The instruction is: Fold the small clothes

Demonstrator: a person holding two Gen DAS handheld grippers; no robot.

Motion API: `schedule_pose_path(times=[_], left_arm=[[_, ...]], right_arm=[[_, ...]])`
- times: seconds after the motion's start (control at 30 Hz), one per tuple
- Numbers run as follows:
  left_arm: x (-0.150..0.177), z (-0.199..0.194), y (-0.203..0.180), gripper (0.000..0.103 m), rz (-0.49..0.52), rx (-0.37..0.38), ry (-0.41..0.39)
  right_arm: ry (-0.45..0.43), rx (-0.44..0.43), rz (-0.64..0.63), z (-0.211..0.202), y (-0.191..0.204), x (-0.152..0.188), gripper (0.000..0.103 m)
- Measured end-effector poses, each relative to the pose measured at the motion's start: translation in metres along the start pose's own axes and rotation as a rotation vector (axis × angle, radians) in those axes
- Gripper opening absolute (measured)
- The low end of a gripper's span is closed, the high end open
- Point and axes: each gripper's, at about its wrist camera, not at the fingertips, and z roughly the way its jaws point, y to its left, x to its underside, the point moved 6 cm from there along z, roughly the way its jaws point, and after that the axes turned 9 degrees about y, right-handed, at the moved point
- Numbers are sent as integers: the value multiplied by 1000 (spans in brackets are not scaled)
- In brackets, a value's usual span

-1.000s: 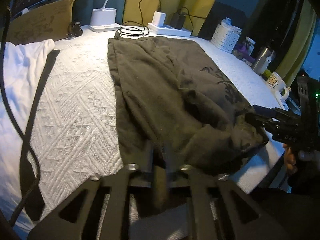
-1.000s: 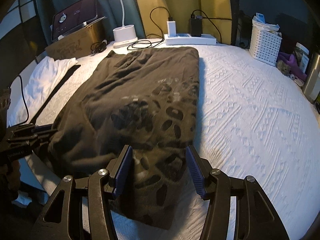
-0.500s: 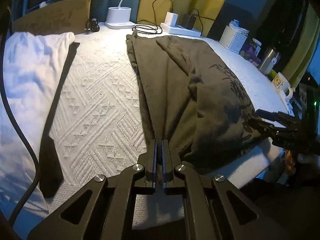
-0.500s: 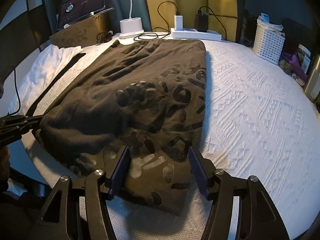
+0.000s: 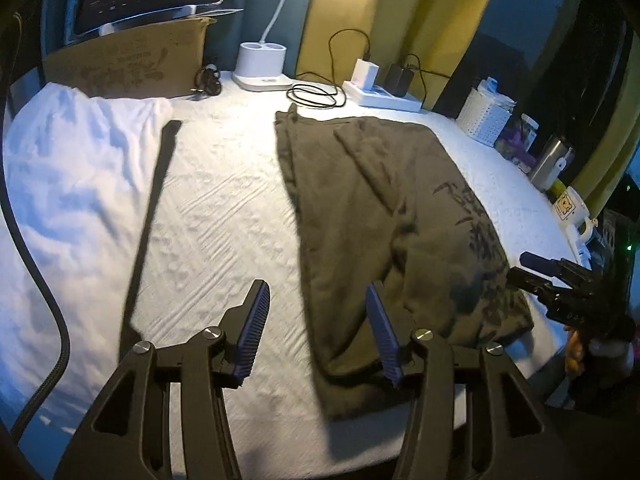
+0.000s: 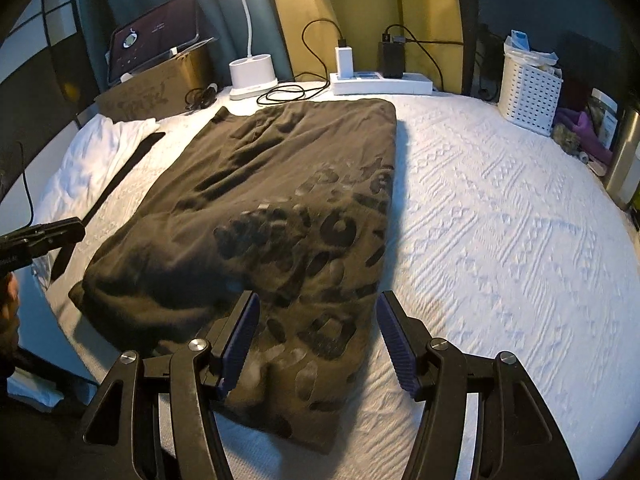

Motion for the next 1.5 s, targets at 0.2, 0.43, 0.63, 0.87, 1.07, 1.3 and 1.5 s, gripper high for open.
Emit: schedule_pose_path(times=[0.2,0.43,0.63,0.87,1.07,1.3,1.5], left_arm=[[-21,13,-19,50,33,-7,13],[-45,27,-33,50,60,-23,19],[-61,39,-44,50,77,-23,36],[-80,53,-51,50,93,-35,48],[-99,67,-56,50,124,-48,51],[-126,91,-56,50,142,-34,54],[-144,115,-52,50,150,-39,60]], right_arm=[[-1,-8,14,4,-15,-12,63],[-4,-10,39,7,-35,-24,63],[-5,-14,48,12,-51,-38,63],[-6,-20,59,19,-64,-53,63],[3,-23,68,30,-74,-66,63],[12,-20,70,40,-84,-81,63],[23,-14,70,50,-91,-94,63]])
